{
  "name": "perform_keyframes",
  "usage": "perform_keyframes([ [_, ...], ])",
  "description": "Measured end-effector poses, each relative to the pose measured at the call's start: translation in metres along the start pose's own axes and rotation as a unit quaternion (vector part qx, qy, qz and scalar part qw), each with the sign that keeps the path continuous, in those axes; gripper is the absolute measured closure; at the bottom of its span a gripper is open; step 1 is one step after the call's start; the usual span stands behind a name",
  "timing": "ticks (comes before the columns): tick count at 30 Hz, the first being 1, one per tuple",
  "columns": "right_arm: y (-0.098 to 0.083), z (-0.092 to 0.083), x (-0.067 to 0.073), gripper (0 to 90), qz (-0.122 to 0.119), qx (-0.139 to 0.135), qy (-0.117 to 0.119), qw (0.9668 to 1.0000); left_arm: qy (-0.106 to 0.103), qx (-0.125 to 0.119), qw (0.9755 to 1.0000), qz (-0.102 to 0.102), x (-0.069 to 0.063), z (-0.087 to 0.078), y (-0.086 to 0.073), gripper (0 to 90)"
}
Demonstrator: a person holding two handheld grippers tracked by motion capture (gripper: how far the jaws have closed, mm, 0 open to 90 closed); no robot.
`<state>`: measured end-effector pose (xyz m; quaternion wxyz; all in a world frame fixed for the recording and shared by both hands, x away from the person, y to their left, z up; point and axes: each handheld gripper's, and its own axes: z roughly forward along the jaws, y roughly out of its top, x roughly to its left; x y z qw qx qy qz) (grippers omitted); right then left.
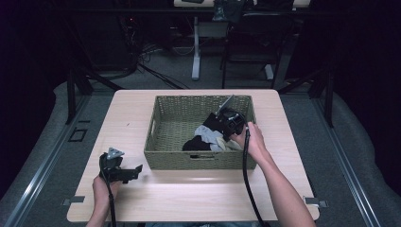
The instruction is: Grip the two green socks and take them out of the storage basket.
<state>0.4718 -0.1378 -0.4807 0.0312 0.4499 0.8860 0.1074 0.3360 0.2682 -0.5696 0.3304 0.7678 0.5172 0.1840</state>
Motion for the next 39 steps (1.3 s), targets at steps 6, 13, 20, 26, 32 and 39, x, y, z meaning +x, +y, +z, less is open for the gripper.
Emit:
perform_keyframes([
  [6,-0.002,-0.016,-0.004,84.5,0.012,-0.023,0.003,0.9997,0.001,-0.003,1.0000,-0.002,-0.001,0.001,0.000,0.6],
  [13,-0.002,-0.037,-0.009,84.8,0.013,-0.034,0.002,0.9993,0.001,-0.003,1.0000,-0.002,-0.001,0.001,0.000,0.7],
  [20,0.001,-0.066,-0.011,85.2,0.005,-0.047,-0.004,0.9989,0.000,0.002,1.0000,0.000,-0.001,0.000,0.000,0.7],
  [26,0.004,-0.086,-0.010,85.3,0.007,-0.062,-0.004,0.9980,0.001,0.000,1.0000,0.002,-0.001,0.000,0.001,0.7],
  [32,0.009,-0.102,-0.010,85.3,0.002,-0.067,-0.006,0.9977,0.000,0.000,1.0000,0.003,-0.001,0.000,0.001,0.7],
  [39,0.013,-0.117,-0.010,85.4,0.002,-0.081,-0.001,0.9967,0.001,0.000,1.0000,0.003,-0.001,-0.001,0.001,0.7],
])
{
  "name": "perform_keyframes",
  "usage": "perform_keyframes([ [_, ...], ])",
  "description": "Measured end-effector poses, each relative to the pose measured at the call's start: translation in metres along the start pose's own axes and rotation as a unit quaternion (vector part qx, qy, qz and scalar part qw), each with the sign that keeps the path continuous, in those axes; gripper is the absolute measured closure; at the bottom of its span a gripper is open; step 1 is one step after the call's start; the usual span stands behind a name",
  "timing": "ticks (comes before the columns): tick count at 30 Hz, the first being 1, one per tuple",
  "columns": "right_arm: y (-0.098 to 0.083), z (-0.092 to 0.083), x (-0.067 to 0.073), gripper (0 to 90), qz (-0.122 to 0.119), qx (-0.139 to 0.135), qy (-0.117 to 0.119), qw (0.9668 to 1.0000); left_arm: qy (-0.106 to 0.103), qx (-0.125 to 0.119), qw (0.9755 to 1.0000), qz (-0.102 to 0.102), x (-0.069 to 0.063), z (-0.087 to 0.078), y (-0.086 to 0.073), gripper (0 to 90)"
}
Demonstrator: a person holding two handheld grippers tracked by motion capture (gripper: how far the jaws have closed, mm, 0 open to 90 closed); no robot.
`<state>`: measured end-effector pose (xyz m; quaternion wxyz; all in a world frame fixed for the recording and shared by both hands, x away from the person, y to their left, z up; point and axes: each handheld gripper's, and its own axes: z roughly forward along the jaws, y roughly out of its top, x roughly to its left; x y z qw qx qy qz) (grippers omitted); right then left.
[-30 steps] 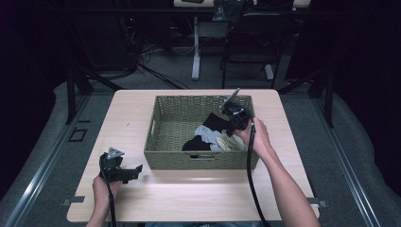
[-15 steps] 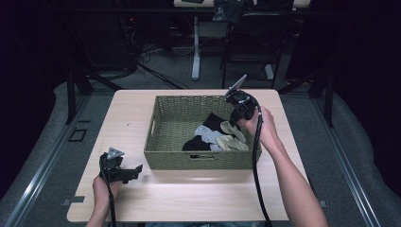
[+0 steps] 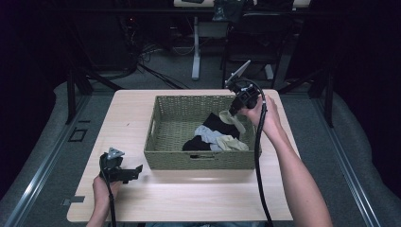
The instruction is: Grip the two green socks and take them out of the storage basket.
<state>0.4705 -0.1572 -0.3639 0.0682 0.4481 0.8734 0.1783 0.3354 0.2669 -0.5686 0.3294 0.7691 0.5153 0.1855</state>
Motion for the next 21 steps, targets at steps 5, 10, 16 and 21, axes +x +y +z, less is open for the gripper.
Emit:
perform_keyframes([
  [5,0.002,-0.007,0.000,85.5,-0.003,-0.005,0.001,1.0000,0.000,0.000,1.0000,0.000,0.000,0.000,0.000,0.7],
  [10,0.003,-0.021,-0.002,85.5,-0.003,-0.013,0.001,0.9999,0.000,0.001,1.0000,0.000,0.000,0.000,0.000,0.7],
  [16,0.001,-0.038,-0.006,85.5,0.001,-0.027,-0.003,0.9996,0.001,-0.001,1.0000,-0.001,0.001,0.000,0.000,0.7],
  [21,-0.008,-0.055,-0.015,85.5,0.009,-0.040,-0.008,0.9991,0.001,0.000,1.0000,-0.002,0.001,0.000,0.000,0.8],
])
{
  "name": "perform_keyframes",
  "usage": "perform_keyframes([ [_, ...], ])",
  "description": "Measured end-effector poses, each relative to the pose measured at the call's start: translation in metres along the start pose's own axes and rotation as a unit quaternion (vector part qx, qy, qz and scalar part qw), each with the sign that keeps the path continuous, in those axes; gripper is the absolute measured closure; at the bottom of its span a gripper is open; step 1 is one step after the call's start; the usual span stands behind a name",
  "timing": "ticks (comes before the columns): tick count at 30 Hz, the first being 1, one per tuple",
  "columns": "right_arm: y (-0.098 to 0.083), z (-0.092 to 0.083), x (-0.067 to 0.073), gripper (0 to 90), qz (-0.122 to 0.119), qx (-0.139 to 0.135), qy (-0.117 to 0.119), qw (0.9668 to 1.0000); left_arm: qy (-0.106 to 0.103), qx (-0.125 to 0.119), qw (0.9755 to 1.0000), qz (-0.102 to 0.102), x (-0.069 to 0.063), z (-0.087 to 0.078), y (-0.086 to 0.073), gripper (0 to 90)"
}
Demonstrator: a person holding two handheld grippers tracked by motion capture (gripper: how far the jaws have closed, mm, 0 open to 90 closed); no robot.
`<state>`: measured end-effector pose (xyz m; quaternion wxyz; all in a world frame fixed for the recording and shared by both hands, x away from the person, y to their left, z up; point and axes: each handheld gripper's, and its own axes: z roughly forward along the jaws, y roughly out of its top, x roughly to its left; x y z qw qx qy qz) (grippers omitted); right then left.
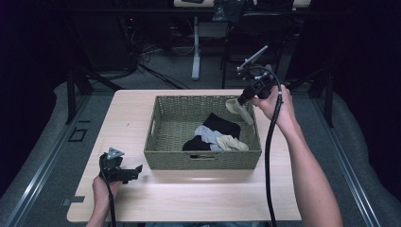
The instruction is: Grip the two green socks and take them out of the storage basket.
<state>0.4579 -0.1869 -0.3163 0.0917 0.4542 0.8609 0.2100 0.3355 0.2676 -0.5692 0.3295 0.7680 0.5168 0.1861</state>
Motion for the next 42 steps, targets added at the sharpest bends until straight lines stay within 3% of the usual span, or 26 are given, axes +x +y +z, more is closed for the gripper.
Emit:
perform_keyframes([
  [13,-0.038,-0.043,-0.037,85.5,0.043,-0.039,-0.021,0.9981,-0.001,0.002,1.0000,0.001,0.000,0.000,0.000,0.7],
  [19,-0.059,-0.049,-0.055,85.4,0.072,-0.053,-0.023,0.9958,0.000,0.003,1.0000,0.000,0.000,0.000,0.000,0.7],
  [21,-0.065,-0.048,-0.060,85.5,0.079,-0.046,-0.033,0.9953,0.000,0.002,1.0000,0.000,-0.001,0.000,0.000,0.7],
  [25,-0.076,-0.037,-0.070,85.5,0.088,-0.025,-0.048,0.9946,0.000,0.002,1.0000,0.000,-0.001,0.000,0.000,0.7],
  [30,-0.087,-0.019,-0.079,85.5,0.101,-0.004,-0.049,0.9936,0.000,0.002,1.0000,0.000,0.000,0.000,0.000,0.7],
  [34,-0.103,0.015,-0.088,85.5,0.115,0.029,-0.041,0.9921,0.000,0.003,1.0000,0.000,-0.001,0.000,0.000,0.7],
  [36,-0.106,0.022,-0.091,85.5,0.118,0.034,-0.037,0.9918,-0.001,0.003,1.0000,0.000,-0.001,0.000,0.000,0.7],
  [42,-0.128,0.068,-0.104,85.4,0.139,0.070,-0.025,0.9875,0.000,0.003,1.0000,0.000,0.000,0.000,0.000,0.7],
])
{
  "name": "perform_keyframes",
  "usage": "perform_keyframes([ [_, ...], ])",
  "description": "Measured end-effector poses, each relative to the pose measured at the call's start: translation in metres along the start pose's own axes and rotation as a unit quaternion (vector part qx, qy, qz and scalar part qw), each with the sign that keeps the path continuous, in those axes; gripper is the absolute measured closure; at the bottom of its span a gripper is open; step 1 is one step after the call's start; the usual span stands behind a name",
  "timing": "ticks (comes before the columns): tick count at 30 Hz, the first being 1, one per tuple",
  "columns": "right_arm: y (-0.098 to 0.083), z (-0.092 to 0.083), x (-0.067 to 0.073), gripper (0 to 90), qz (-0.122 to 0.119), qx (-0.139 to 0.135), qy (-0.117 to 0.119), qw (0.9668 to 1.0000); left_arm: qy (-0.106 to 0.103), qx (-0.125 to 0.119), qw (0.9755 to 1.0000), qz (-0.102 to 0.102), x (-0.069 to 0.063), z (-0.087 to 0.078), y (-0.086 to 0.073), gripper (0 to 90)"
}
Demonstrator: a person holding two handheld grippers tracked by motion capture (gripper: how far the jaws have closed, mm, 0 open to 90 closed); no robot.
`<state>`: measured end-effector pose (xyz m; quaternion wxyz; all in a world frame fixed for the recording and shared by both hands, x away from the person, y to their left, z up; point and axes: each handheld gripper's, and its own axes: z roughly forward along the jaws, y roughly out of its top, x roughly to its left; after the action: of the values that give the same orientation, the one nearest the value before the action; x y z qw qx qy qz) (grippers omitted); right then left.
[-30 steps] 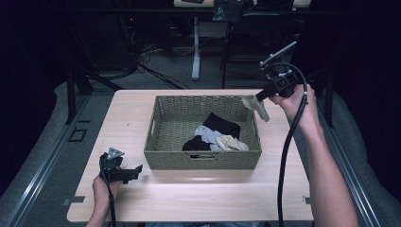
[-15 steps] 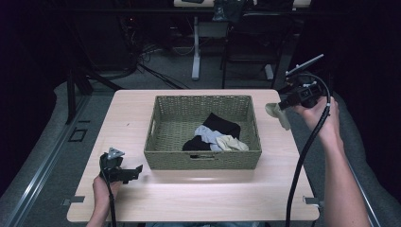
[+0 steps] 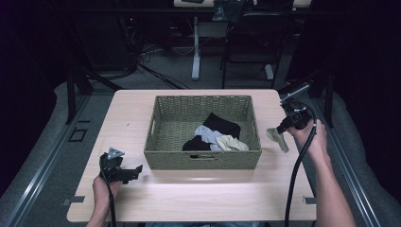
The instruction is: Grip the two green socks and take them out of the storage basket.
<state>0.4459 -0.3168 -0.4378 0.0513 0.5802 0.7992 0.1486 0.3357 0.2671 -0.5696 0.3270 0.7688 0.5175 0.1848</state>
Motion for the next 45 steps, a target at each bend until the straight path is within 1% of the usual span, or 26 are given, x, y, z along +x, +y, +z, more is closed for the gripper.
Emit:
perform_keyframes([
  [1,0.000,0.000,0.000,85.4,0.000,0.000,0.000,1.0000,0.000,0.000,1.0000,0.000,0.000,0.000,0.000,0.7],
  [2,-0.004,0.013,-0.002,85.4,0.008,0.008,-0.001,0.9999,0.000,0.000,1.0000,0.000,0.000,0.000,0.000,0.7],
  [5,-0.008,0.034,-0.005,85.3,0.008,0.028,0.004,0.9996,0.000,-0.001,1.0000,0.000,0.000,0.000,0.000,0.7],
  [9,-0.014,0.056,-0.007,84.9,0.018,0.036,0.013,0.9991,0.001,-0.002,1.0000,0.000,0.000,0.000,0.000,0.7],
  [10,-0.014,0.056,-0.007,84.9,0.018,0.036,0.013,0.9991,0.000,-0.002,1.0000,0.000,0.000,0.000,0.000,0.7],
  [11,-0.016,0.063,-0.007,84.0,0.025,0.038,0.016,0.9988,0.001,-0.002,1.0000,-0.001,0.000,0.000,0.000,0.7],
  [14,-0.016,0.065,-0.008,79.0,0.020,0.043,0.021,0.9986,0.000,-0.002,1.0000,-0.001,0.000,0.000,0.000,0.7],
  [15,-0.015,0.060,-0.007,68.7,0.016,0.044,0.020,0.9987,0.000,-0.001,1.0000,-0.002,0.000,0.000,0.000,0.7],
  [16,-0.015,0.060,-0.007,68.7,0.016,0.044,0.020,0.9987,0.000,-0.001,1.0000,-0.001,0.000,0.000,0.000,0.7],
  [18,-0.011,0.041,-0.004,57.9,0.000,0.030,0.016,0.9994,0.000,-0.001,1.0000,-0.001,0.000,0.000,0.000,0.7],
  [21,-0.006,0.015,0.004,50.4,-0.013,0.006,0.015,0.9998,0.000,0.000,1.0000,-0.001,0.000,0.000,0.000,0.7],
  [22,-0.004,0.007,0.008,46.9,-0.011,-0.011,0.016,0.9998,0.000,0.000,1.0000,-0.001,0.000,0.000,0.000,0.7],
  [23,-0.002,-0.003,0.011,44.1,-0.021,-0.013,0.015,0.9996,0.001,-0.001,1.0000,-0.001,0.000,0.000,0.000,0.7],
  [27,0.009,-0.034,0.026,32.3,-0.044,-0.038,0.017,0.9981,0.000,-0.001,1.0000,-0.001,0.000,0.000,0.000,0.7],
  [29,0.011,-0.040,0.029,28.6,-0.050,-0.046,0.016,0.9976,0.001,-0.003,1.0000,-0.001,0.000,0.000,0.000,0.7],
  [30,0.014,-0.045,0.033,24.8,-0.053,-0.054,0.019,0.9970,0.000,-0.002,1.0000,-0.001,0.000,0.000,0.000,0.7],
  [31,0.019,-0.055,0.039,19.7,-0.066,-0.065,0.026,0.9954,0.000,-0.001,1.0000,0.000,0.000,0.000,0.000,0.7],
  [34,0.025,-0.061,0.048,15.2,-0.072,-0.079,0.030,0.9938,-0.001,-0.001,1.0000,0.000,0.000,0.000,0.000,0.7],
  [35,0.031,-0.065,0.056,14.4,-0.084,-0.082,0.031,0.9926,0.000,-0.002,1.0000,-0.002,0.000,0.000,0.000,0.7],
  [36,0.031,-0.065,0.056,14.4,-0.084,-0.082,0.031,0.9926,0.000,-0.002,1.0000,-0.002,0.000,0.000,0.000,0.7],
  [37,0.036,-0.067,0.066,13.5,-0.096,-0.081,0.031,0.9916,0.000,-0.002,1.0000,-0.002,0.000,0.000,0.000,0.7],
  [38,0.036,-0.067,0.066,13.5,-0.096,-0.081,0.031,0.9916,0.000,-0.003,1.0000,-0.003,0.000,0.000,0.000,0.7],
  [40,0.045,-0.067,0.080,12.0,-0.111,-0.083,0.035,0.9897,0.000,-0.003,1.0000,-0.002,0.000,0.000,0.000,0.7],
  [41,0.045,-0.067,0.080,12.0,-0.111,-0.083,0.035,0.9897,0.000,-0.003,1.0000,-0.001,0.000,0.000,0.000,0.7],
  [42,0.050,-0.065,0.088,10.0,-0.119,-0.078,0.038,0.9891,-0.001,-0.002,1.0000,0.000,0.000,0.000,0.000,0.7],
  [45,0.056,-0.061,0.096,6.1,-0.128,-0.073,0.039,0.9883,-0.001,-0.003,1.0000,-0.001,0.000,0.000,0.000,0.7],
])
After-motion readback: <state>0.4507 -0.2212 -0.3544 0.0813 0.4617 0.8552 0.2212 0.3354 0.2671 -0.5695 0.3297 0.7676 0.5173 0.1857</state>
